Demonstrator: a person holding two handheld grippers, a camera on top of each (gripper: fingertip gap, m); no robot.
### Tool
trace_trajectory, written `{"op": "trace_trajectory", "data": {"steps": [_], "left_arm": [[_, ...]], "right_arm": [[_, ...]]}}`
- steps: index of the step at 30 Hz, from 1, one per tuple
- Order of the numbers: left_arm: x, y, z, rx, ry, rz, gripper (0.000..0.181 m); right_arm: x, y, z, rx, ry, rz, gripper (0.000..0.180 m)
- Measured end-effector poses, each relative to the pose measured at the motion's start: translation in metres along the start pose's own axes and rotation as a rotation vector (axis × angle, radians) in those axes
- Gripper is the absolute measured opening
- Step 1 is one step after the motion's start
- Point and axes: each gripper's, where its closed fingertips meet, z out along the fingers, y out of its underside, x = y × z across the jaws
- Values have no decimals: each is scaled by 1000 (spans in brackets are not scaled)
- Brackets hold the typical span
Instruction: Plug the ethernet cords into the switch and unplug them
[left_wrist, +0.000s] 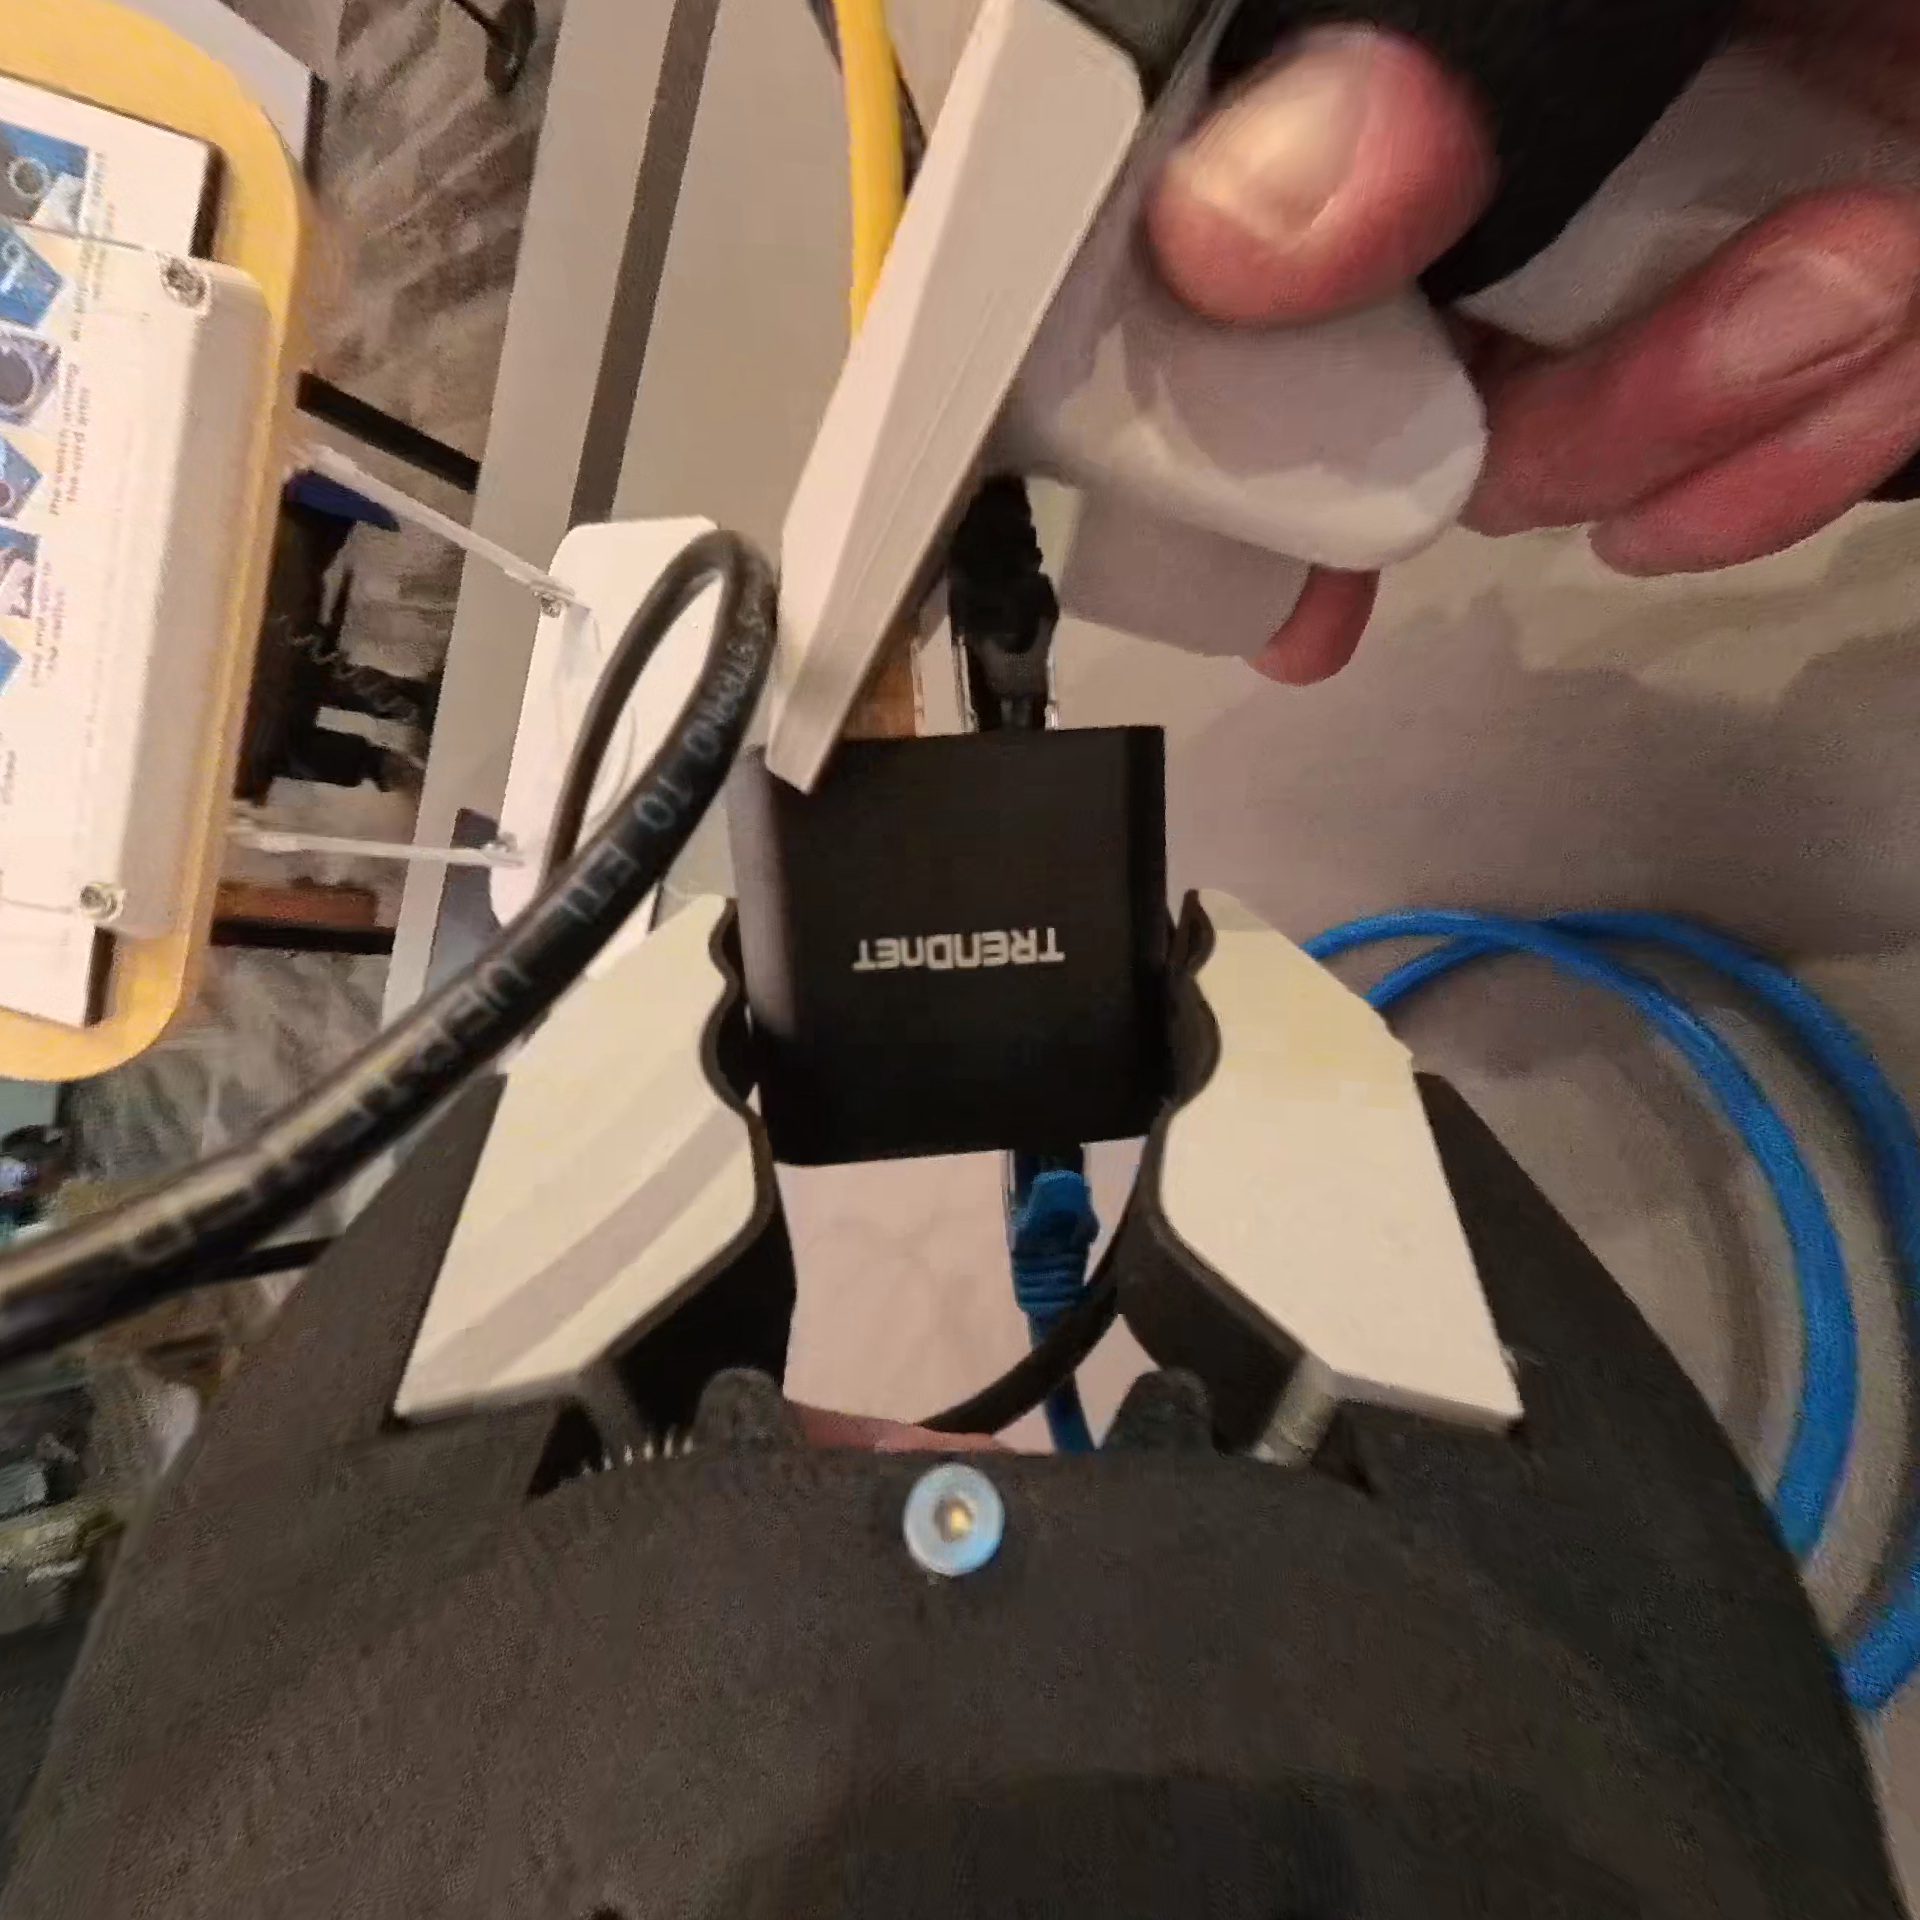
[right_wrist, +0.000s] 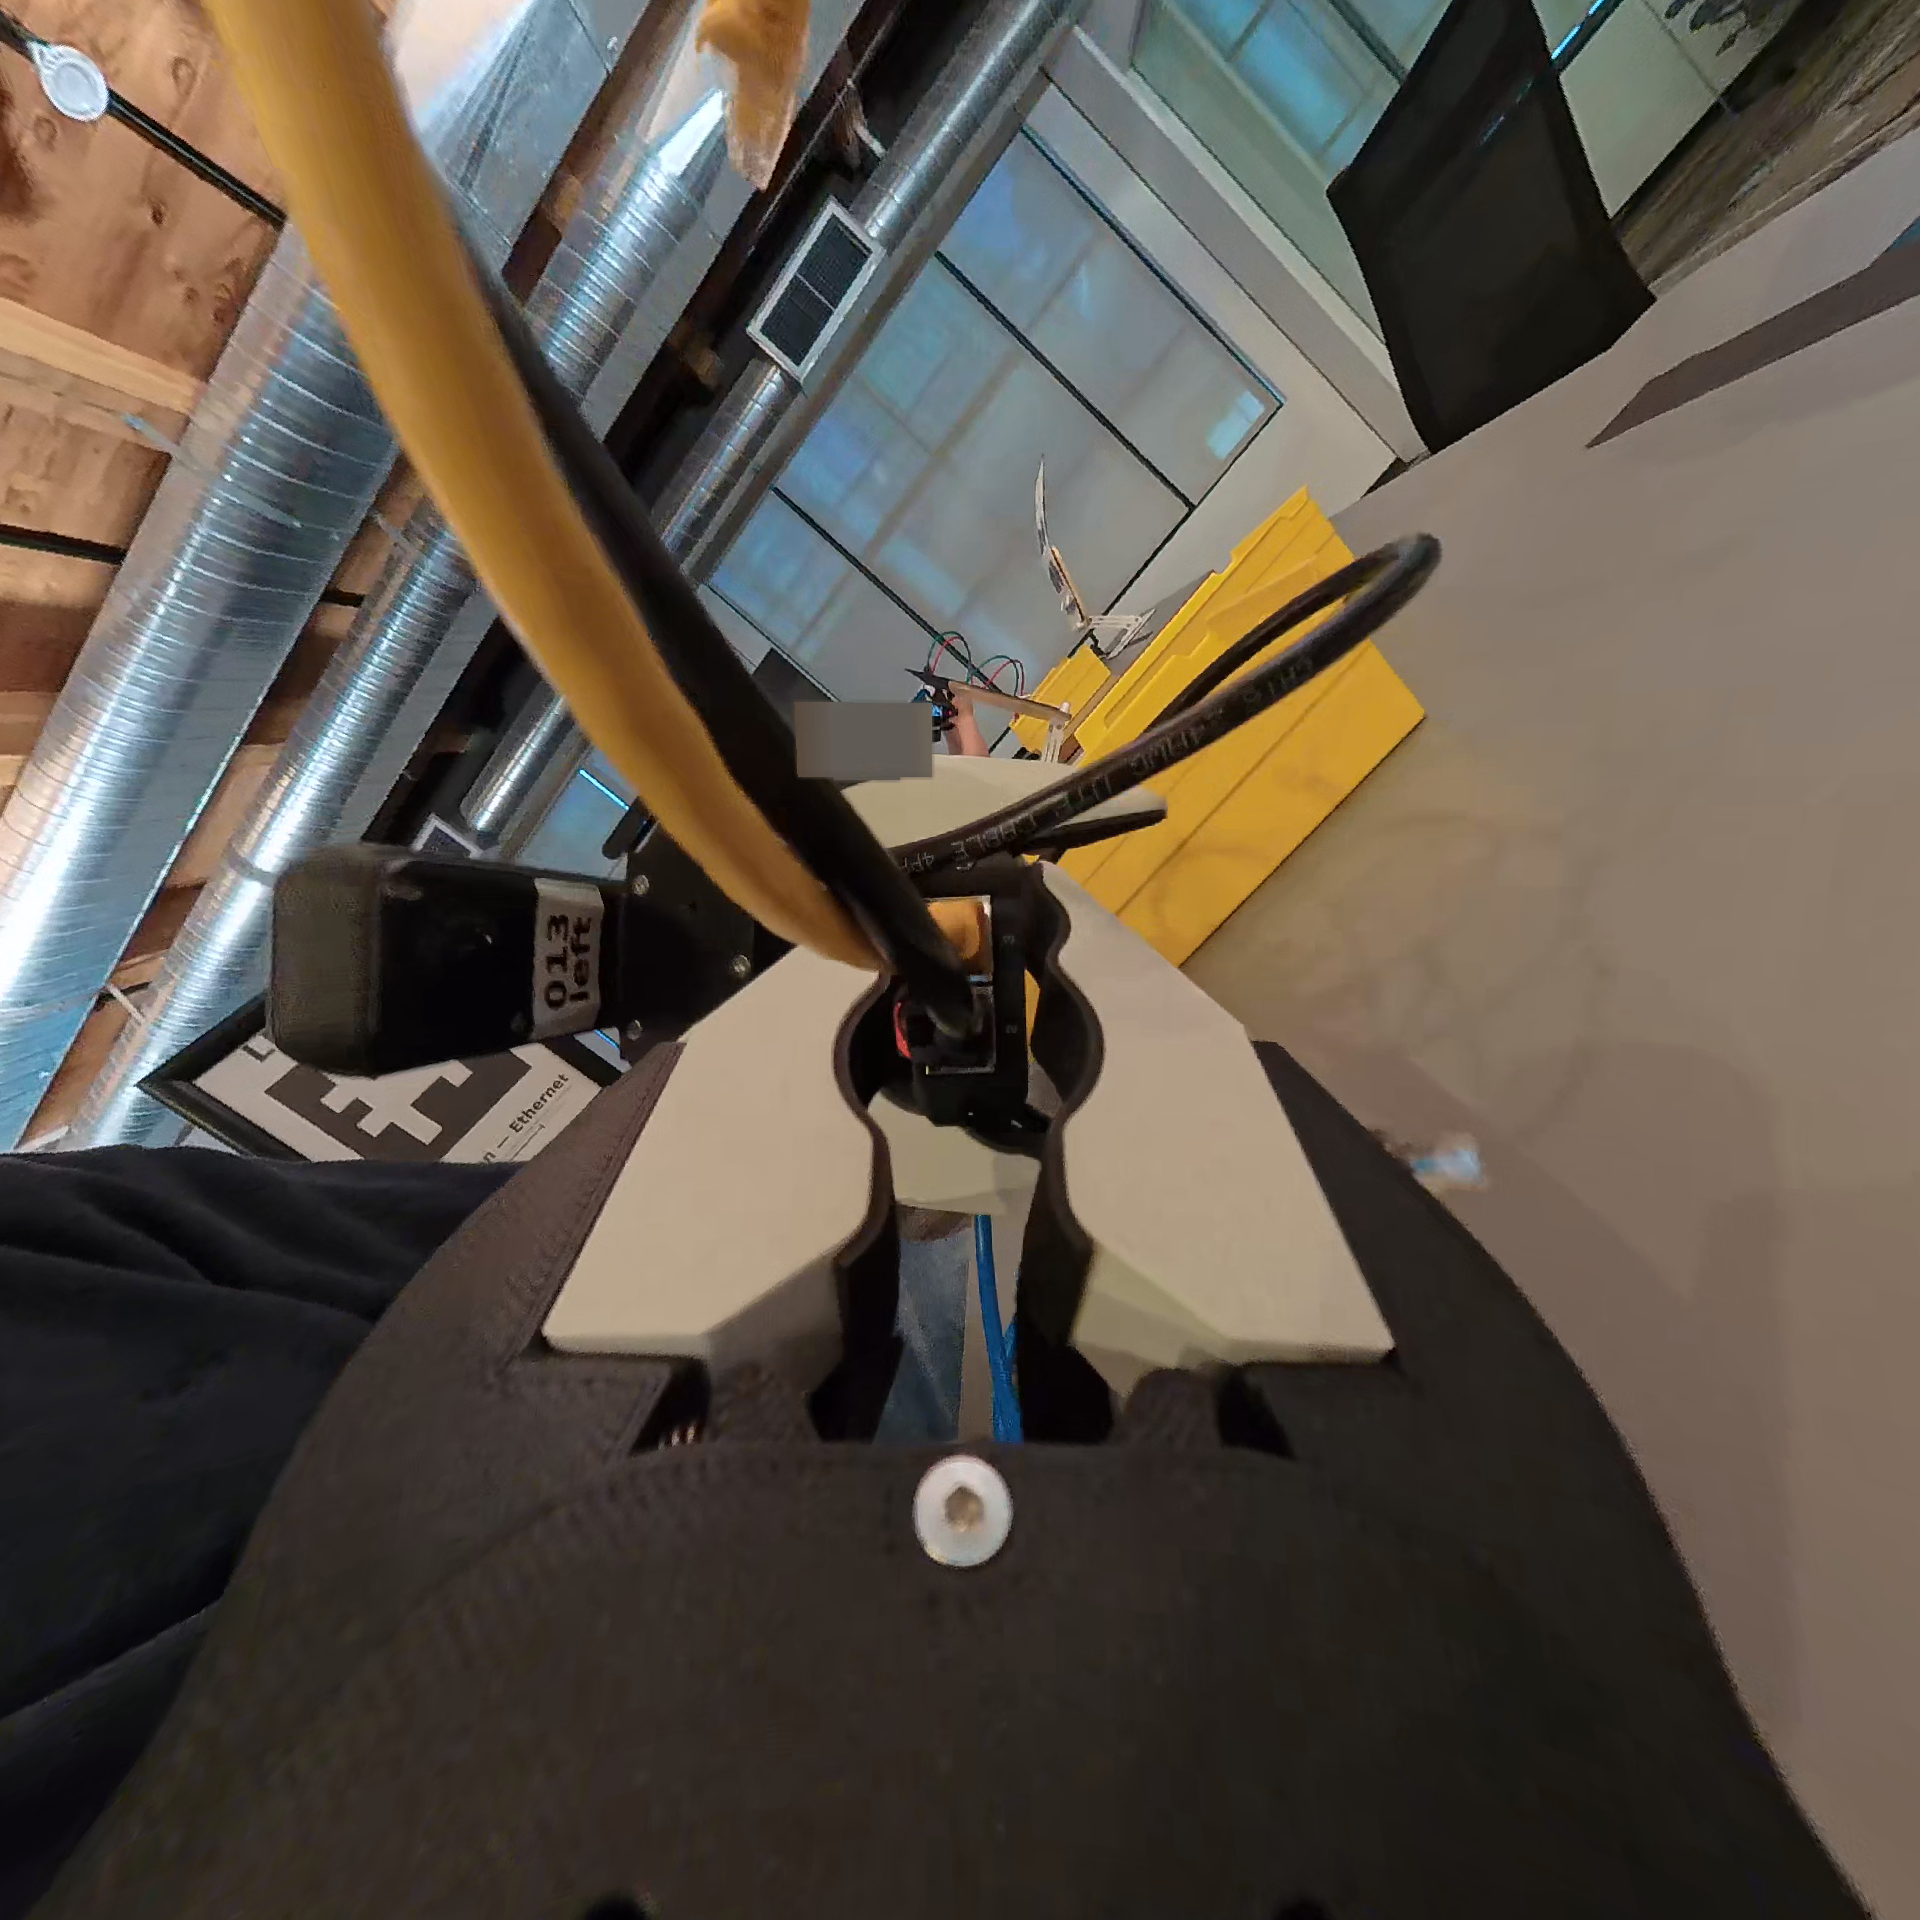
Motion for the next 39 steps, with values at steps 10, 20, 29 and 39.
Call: {"op": "trace_trajectory", "data": {"steps": [10, 20, 29, 39], "left_arm": [[5, 7, 6, -49, 101, 6, 74], [-3, 42, -24, -140, 493, -217, 74], [5, 33, -40, -177, 689, -276, 74], [15, 32, -48, -235, 799, -294, 74]], "right_arm": [[6, 3, -3, -25, 12, -35, 19], [17, 40, -39, -361, 287, -557, 11], [-26, 16, -5, -617, 532, -1701, 39], [-6, 24, 15, -752, 514, -2094, 25]]}}
